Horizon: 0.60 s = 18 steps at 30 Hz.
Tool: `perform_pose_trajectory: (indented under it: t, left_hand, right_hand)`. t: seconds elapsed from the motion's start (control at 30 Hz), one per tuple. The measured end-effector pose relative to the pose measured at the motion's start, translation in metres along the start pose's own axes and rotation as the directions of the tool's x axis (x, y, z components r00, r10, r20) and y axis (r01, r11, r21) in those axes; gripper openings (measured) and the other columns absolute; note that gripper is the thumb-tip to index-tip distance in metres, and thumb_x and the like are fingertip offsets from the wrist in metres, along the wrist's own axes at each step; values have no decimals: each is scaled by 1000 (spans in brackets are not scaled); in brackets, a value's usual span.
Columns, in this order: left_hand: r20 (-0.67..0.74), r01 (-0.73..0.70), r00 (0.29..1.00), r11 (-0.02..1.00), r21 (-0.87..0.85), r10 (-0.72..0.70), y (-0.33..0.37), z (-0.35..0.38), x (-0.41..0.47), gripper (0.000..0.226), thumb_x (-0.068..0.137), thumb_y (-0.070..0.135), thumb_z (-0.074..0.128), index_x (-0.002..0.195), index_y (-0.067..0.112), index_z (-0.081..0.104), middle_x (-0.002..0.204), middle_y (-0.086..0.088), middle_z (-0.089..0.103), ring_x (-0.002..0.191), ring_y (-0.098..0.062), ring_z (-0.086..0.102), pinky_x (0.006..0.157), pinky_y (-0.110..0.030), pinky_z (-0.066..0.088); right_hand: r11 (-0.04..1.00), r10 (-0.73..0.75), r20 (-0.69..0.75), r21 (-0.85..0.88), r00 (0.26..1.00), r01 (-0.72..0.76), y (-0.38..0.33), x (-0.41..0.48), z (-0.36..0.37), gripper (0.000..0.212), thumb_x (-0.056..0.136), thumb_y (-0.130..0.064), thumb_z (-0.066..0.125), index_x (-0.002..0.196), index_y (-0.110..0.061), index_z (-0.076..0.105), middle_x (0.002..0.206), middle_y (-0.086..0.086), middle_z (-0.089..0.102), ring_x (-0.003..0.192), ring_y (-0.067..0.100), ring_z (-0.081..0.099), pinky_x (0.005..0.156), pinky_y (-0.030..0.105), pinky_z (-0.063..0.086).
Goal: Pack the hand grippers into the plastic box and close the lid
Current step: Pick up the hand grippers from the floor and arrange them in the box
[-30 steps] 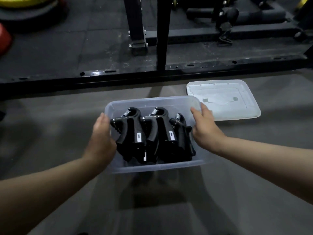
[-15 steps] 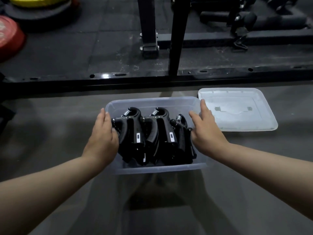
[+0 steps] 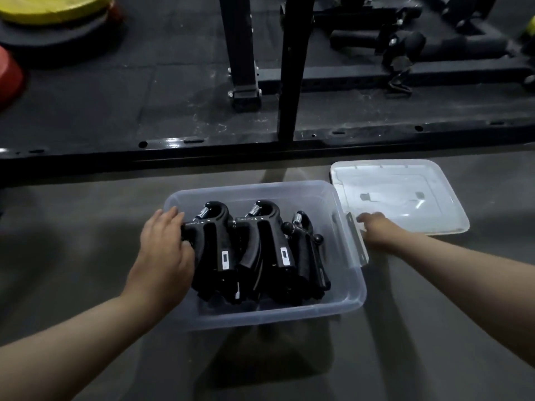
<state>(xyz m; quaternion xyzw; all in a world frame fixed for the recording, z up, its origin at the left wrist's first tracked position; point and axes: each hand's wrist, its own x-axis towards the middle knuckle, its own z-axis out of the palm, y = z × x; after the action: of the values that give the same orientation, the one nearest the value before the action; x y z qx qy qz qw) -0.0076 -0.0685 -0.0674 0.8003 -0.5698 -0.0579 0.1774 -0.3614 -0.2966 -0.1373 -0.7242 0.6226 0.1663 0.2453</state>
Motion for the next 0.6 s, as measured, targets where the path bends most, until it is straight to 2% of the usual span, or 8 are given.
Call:
perform_pose_trajectory:
  t: [0.13, 0.27, 0.37, 0.4, 0.47, 0.53, 0.57, 0.6]
  left_hand:
    - [-28, 42, 999, 997, -59, -44, -4, 2, 3, 58, 80, 15, 40, 132, -8, 49, 143, -23, 44, 136, -35, 32, 117, -41, 17]
    - [-33, 40, 999, 998, -55, -42, -2, 2, 3, 58, 80, 17, 39, 132, -8, 49, 143, -23, 44, 137, -34, 31, 117, -42, 17]
    - [-40, 31, 999, 999, -35, -32, -3, 4, 4, 58, 80, 16, 39, 131, -8, 49, 143, -24, 44, 137, -36, 30, 116, -41, 16]
    - [-41, 33, 999, 999, -38, -35, -4, 4, 4, 58, 80, 17, 39, 131, -8, 49, 143, -23, 44, 137, -36, 30, 116, -40, 16]
    - [-45, 35, 998, 998, -45, -37, -5, 5, 3, 58, 80, 18, 39, 131, -8, 50, 143, -22, 44, 137, -36, 30, 116, -39, 16]
    - [-54, 27, 998, 999, -35, -29, -7, 6, 4, 57, 79, 17, 40, 130, -8, 50, 142, -23, 45, 136, -37, 32, 115, -39, 16]
    - [-58, 25, 998, 999, -29, -27, -8, 7, 4, 57, 79, 17, 40, 129, -8, 51, 141, -23, 45, 135, -38, 33, 115, -39, 16]
    - [-59, 26, 998, 999, -25, -28, -9, 8, 5, 57, 79, 17, 40, 129, -8, 51, 141, -23, 45, 135, -39, 33, 114, -39, 17]
  right_hand:
    - [982, -115, -38, -156, 993, 108, 14, -7, 8, 40, 94, -36, 52, 124, -10, 55, 121, 20, 52, 109, 39, 54, 93, 41, 47]
    - [945, -265, -24, -203, 964, 255, 24, -25, 13, 18, 91, -33, 54, 92, -16, 52, 105, 12, 62, 95, 33, 59, 71, 33, 41]
    - [956, -286, -123, -104, 950, 274, 36, -31, 9, 30, 89, -45, 55, 104, -19, 60, 106, 4, 65, 92, 26, 62, 72, 32, 45]
    - [973, -227, -209, -87, 951, 213, 45, -28, 10, 39, 88, -46, 58, 115, -19, 59, 119, 7, 60, 104, 28, 60, 82, 35, 46]
    - [990, 73, -312, -93, 947, -107, 61, -24, 8, 64, 86, -51, 62, 138, -19, 42, 148, 16, 33, 134, 34, 37, 105, 45, 35]
    - [862, 502, -273, 84, 821, -499, 89, -13, 1, 82, 83, -60, 57, 147, -17, 26, 154, 20, 16, 144, 35, 16, 112, 54, 20]
    - [771, 636, -197, 185, 746, -609, 106, -4, -1, 91, 80, -67, 52, 149, -15, 24, 154, 21, 16, 143, 38, 17, 113, 55, 20]
    - [729, 681, -131, 222, 721, -648, 125, 5, 1, 102, 73, -77, 45, 150, -14, 24, 152, 21, 19, 139, 42, 22, 113, 53, 24]
